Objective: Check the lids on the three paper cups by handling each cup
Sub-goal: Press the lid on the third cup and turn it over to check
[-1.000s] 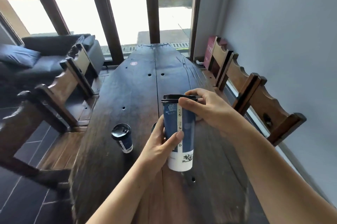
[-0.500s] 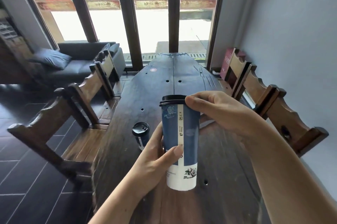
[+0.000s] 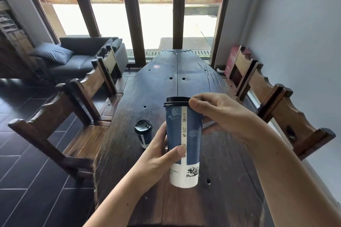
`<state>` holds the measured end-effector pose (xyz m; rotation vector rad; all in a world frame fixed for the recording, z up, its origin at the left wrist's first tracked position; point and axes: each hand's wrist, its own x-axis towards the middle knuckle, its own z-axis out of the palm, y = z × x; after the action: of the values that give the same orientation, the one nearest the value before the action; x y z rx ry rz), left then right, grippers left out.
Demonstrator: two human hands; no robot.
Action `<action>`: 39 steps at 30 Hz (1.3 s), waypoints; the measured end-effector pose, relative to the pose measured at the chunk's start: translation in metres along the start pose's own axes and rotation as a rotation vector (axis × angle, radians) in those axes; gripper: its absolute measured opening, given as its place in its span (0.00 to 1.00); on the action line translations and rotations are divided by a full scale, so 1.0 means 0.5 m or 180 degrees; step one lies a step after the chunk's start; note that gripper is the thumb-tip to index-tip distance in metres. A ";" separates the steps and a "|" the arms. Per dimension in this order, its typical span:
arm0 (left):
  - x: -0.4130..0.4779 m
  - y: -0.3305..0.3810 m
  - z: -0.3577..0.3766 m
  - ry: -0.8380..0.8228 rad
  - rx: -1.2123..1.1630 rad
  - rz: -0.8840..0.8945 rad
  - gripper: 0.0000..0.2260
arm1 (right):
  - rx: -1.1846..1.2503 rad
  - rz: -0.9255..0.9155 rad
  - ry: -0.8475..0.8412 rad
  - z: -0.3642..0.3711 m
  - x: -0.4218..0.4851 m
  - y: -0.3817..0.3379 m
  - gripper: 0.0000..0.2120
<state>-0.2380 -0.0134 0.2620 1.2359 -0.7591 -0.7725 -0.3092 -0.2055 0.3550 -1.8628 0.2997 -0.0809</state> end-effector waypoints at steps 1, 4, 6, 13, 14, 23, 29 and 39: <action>0.007 -0.011 -0.007 -0.0026 0.0136 -0.0066 0.32 | -0.0137 -0.0014 0.0109 0.003 0.006 0.015 0.32; 0.027 -0.064 -0.032 -0.0077 0.0483 -0.0329 0.29 | -0.0527 -0.0037 0.0367 0.022 0.021 0.084 0.39; 0.034 -0.111 -0.043 -0.0044 0.0571 -0.0555 0.28 | -0.0641 0.0045 0.0431 0.035 0.028 0.147 0.42; 0.099 -0.272 -0.097 0.0111 0.1128 -0.1138 0.22 | -0.0945 0.0480 0.0241 0.069 0.077 0.318 0.35; 0.109 -0.293 -0.106 0.0120 0.1143 -0.1235 0.24 | -0.0879 0.0548 0.0183 0.072 0.086 0.336 0.33; 0.187 -0.462 -0.146 0.0168 0.1379 -0.1291 0.34 | -0.0885 0.0887 0.0091 0.072 0.146 0.483 0.38; 0.209 -0.551 -0.148 0.0132 0.1593 -0.1097 0.33 | -0.0995 0.0993 0.0117 0.074 0.159 0.561 0.38; 0.170 -0.612 -0.141 0.0184 0.1871 -0.0899 0.33 | -0.1586 0.0819 -0.0113 0.112 0.143 0.609 0.35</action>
<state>-0.1627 -0.0964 -0.0433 1.9177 -0.8018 -0.7601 -0.2788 -0.2561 0.0430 -2.2953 0.5719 0.2220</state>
